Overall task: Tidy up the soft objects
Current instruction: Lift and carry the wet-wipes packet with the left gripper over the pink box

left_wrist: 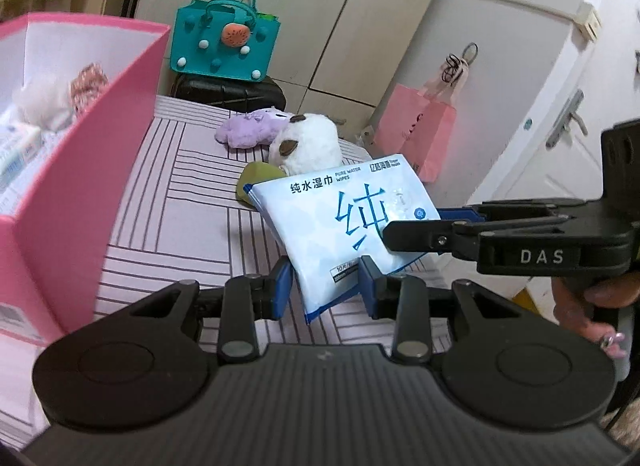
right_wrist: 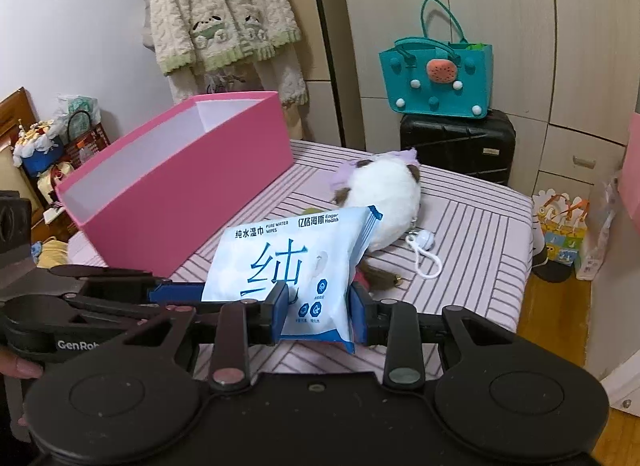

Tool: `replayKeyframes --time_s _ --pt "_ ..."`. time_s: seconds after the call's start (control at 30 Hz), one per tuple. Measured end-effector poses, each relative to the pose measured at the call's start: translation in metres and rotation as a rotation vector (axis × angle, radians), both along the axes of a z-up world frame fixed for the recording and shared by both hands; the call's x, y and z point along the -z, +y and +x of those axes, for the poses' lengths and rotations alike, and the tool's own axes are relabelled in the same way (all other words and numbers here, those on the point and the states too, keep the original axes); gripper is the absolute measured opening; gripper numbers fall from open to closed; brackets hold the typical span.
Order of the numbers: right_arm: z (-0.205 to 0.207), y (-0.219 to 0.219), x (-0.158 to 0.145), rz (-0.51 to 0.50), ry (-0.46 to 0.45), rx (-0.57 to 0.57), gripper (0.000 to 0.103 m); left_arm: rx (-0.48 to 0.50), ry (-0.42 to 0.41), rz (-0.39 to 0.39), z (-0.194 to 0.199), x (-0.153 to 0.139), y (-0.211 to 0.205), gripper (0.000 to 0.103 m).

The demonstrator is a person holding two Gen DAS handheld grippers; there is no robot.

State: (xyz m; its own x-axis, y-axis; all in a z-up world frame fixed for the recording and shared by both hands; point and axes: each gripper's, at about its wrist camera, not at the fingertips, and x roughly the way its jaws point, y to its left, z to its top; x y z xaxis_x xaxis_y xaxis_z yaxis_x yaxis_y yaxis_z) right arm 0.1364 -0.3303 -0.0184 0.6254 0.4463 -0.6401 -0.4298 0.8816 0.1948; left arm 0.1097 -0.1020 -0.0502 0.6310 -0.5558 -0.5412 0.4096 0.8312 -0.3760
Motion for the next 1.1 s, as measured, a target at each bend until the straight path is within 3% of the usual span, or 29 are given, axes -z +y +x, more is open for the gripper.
replayKeyframes --time_s 0.37,0.83,1.1 --pt "-0.027 0.022 -0.004 -0.008 0.026 -0.051 0.047 0.072 0.010 0.134 -0.031 -0.017 0.014 0.034" --pt "-0.061 0.051 0.003 0.029 0.175 -0.056 0.049 0.158 0.103 0.140 -0.051 -0.025 0.057 0.034" --pt "-0.074 0.078 -0.010 0.057 0.231 -0.069 0.049 0.227 0.171 0.181 -0.056 -0.043 0.088 0.034"
